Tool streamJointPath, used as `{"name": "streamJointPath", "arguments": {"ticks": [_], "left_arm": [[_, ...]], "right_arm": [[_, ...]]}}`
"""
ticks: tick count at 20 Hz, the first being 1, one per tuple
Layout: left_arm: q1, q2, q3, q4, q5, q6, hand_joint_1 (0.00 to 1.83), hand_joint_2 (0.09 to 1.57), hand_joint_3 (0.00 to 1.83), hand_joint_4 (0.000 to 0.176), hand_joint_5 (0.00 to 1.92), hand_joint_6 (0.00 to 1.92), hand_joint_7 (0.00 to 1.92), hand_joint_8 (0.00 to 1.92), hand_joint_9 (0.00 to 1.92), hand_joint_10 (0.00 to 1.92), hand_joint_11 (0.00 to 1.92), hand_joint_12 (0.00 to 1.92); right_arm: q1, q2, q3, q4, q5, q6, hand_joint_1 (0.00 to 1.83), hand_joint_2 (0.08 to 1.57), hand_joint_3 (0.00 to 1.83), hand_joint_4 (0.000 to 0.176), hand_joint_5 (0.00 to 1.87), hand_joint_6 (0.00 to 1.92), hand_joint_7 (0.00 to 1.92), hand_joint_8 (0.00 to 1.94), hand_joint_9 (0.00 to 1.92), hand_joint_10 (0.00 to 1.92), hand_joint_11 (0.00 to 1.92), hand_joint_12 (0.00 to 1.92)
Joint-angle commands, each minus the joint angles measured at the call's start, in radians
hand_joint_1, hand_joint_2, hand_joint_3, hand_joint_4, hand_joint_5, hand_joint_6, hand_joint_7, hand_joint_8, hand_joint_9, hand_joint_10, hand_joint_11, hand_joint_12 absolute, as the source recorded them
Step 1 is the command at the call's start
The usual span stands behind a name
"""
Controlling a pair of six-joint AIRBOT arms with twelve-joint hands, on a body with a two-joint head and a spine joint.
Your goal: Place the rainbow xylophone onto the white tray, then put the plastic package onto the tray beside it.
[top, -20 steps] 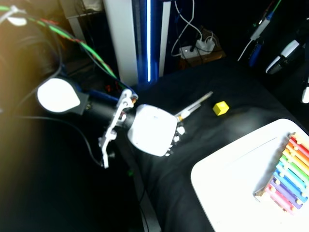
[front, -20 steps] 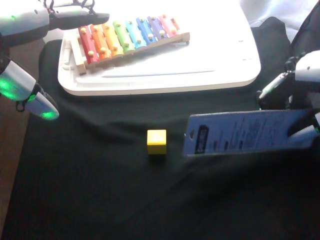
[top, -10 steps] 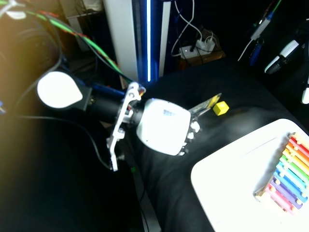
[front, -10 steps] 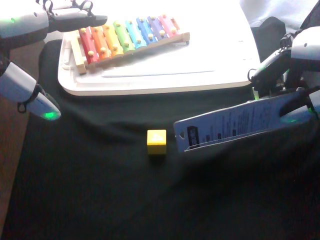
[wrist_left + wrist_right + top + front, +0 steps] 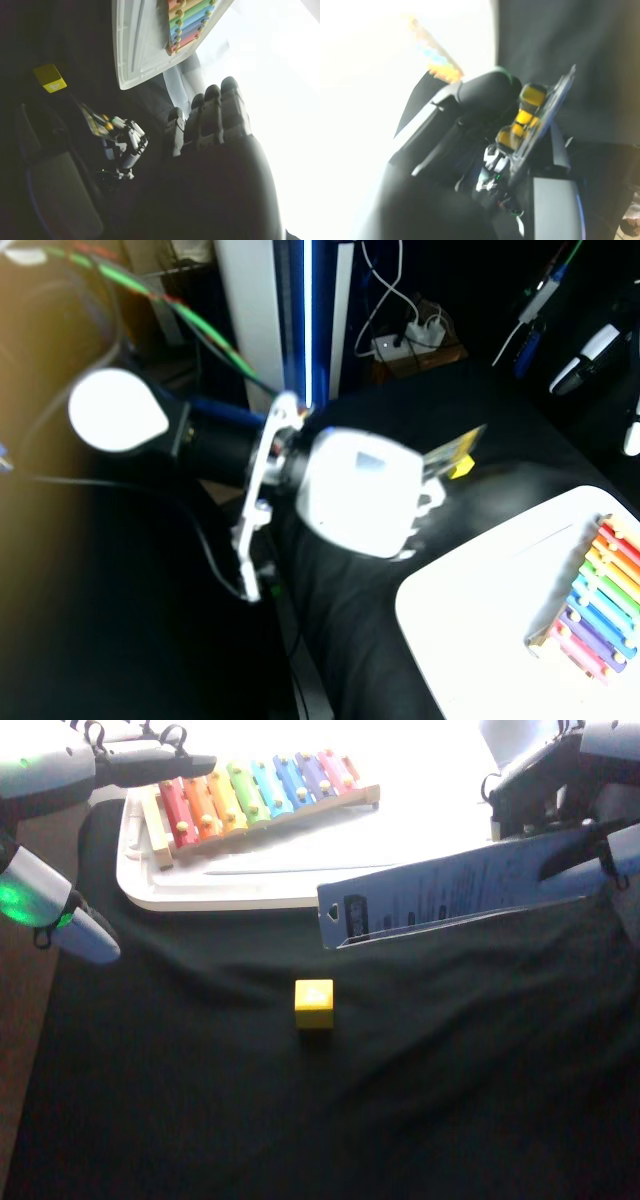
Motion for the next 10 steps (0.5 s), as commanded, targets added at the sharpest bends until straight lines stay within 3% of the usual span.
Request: {"name": "streamJointPath", "arguments": {"ticks": [1,2,3,4,5,6,7,8,9,10], "left_arm": [[-0.009,0.000,0.002,-0.022,-0.052,0.001,0.91,0.69,0.00,0.174,0.00,0.00,0.00,0.00,0.00,0.00,0.00,0.00],[-0.009,0.000,0.003,-0.022,-0.052,0.001,0.91,0.69,0.00,0.174,0.00,0.00,0.00,0.00,0.00,0.00,0.00,0.00],[-0.009,0.000,0.003,-0.022,-0.052,0.001,0.91,0.69,0.01,0.156,0.00,0.00,0.00,0.00,0.00,0.00,0.00,0.00],[-0.009,0.000,0.003,-0.022,-0.052,0.001,0.89,0.69,0.00,0.157,0.00,0.00,0.00,0.00,0.00,0.00,0.00,0.00],[-0.008,0.000,0.003,-0.022,-0.052,0.001,0.91,0.67,0.00,0.156,0.00,0.00,0.00,0.00,0.00,0.00,0.00,0.00],[-0.008,0.000,0.003,-0.022,-0.053,0.001,0.92,0.67,0.00,0.149,0.00,0.00,0.00,0.00,0.00,0.00,0.00,0.00],[-0.008,0.000,0.003,-0.022,-0.054,0.001,0.93,0.68,0.00,0.130,0.00,0.00,0.00,0.00,0.00,0.00,0.00,0.00],[-0.008,-0.001,0.003,-0.022,-0.054,0.001,0.93,0.68,0.00,0.130,0.00,0.00,0.00,0.00,0.00,0.00,0.00,0.00],[-0.008,-0.002,0.004,-0.022,-0.054,0.001,0.92,0.68,0.00,0.116,0.00,0.00,0.00,0.00,0.00,0.00,0.00,0.00],[-0.007,-0.004,0.004,-0.022,-0.054,0.001,0.91,0.67,0.00,0.112,0.00,0.00,0.00,0.00,0.00,0.00,0.00,0.00]], "right_arm": [[0.028,0.003,0.008,0.074,0.060,0.003,1.15,1.19,0.00,0.000,0.83,1.18,1.15,1.15,1.40,1.18,1.31,1.62],[0.043,0.002,0.014,0.074,0.059,0.001,1.15,1.19,0.00,0.000,0.83,1.18,1.15,1.15,1.40,1.18,1.31,1.62],[0.058,0.001,0.021,0.074,0.059,0.001,1.14,1.20,0.00,0.000,0.82,1.21,1.15,1.38,1.38,1.48,1.36,1.74],[0.068,-0.004,0.028,0.074,0.058,0.001,1.14,1.20,0.00,0.000,0.82,1.21,1.16,1.47,1.38,1.56,1.39,1.77],[0.084,-0.017,0.041,0.074,0.057,0.001,1.21,1.20,0.00,0.000,0.80,1.22,0.91,1.32,1.20,1.48,1.23,1.74],[0.095,-0.027,0.051,0.074,0.056,0.001,1.23,1.20,0.00,0.000,0.79,1.24,0.85,1.31,1.12,1.48,1.15,1.75],[0.107,-0.041,0.063,0.074,0.053,0.001,1.23,1.18,0.00,0.000,0.83,1.19,0.90,1.29,1.22,1.51,1.26,1.75],[0.117,-0.053,0.074,0.074,0.049,0.001,1.23,1.18,0.00,0.000,0.83,1.19,0.90,1.29,1.22,1.51,1.26,1.75],[0.127,-0.068,0.086,0.074,0.047,0.001,1.18,1.16,0.00,0.000,0.89,1.11,1.11,1.33,1.34,1.53,1.38,1.76],[0.140,-0.082,0.100,0.074,0.043,0.001,1.18,1.13,0.00,0.000,0.95,1.02,1.20,1.64,1.43,1.78,1.48,1.89]]}}
